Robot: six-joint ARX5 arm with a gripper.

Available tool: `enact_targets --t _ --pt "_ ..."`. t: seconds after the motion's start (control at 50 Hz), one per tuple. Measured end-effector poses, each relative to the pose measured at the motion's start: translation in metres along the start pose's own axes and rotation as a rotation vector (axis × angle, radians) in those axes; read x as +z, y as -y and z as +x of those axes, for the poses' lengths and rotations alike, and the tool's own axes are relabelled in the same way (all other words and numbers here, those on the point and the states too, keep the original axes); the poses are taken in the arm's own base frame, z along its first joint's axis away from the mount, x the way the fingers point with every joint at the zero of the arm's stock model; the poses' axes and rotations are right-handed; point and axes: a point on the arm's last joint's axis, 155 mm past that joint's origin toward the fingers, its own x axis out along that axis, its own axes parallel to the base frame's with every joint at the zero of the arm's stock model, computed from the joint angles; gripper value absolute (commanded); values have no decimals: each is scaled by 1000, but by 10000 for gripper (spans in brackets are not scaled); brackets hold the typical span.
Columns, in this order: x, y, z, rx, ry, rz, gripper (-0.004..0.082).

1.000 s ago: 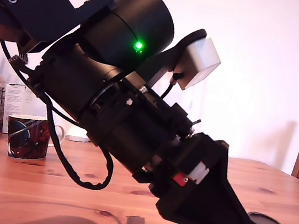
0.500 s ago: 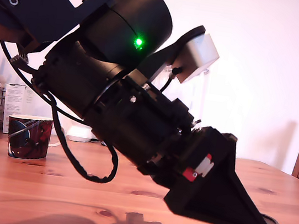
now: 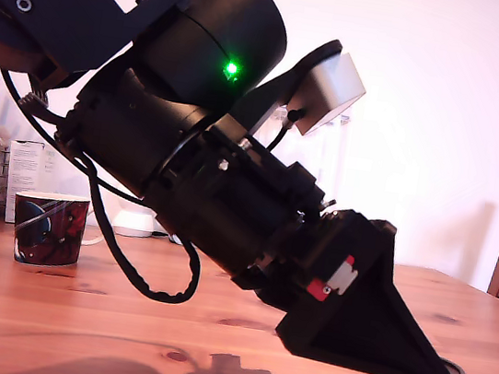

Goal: Pick up the coffee capsules from the table one by one and drop them inside the nearest coffee cup

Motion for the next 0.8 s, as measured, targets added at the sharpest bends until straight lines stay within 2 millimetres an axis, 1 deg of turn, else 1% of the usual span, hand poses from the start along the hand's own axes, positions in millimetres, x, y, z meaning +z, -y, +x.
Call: enact_targets --t 0.08,0.22,0.34,0.56,0.64,0.8 --pt "-6 -2 8 -8 -36 -16 547" --pt "-8 -7 20 -14 -63 -16 547" --pt "-9 -7 23 -20 -86 -19 547" --pt "-3 -9 32 -30 -105 -10 546" --pt "-4 -8 33 -33 -116 -8 544" --pt "-8 -7 33 -38 -130 -13 485"
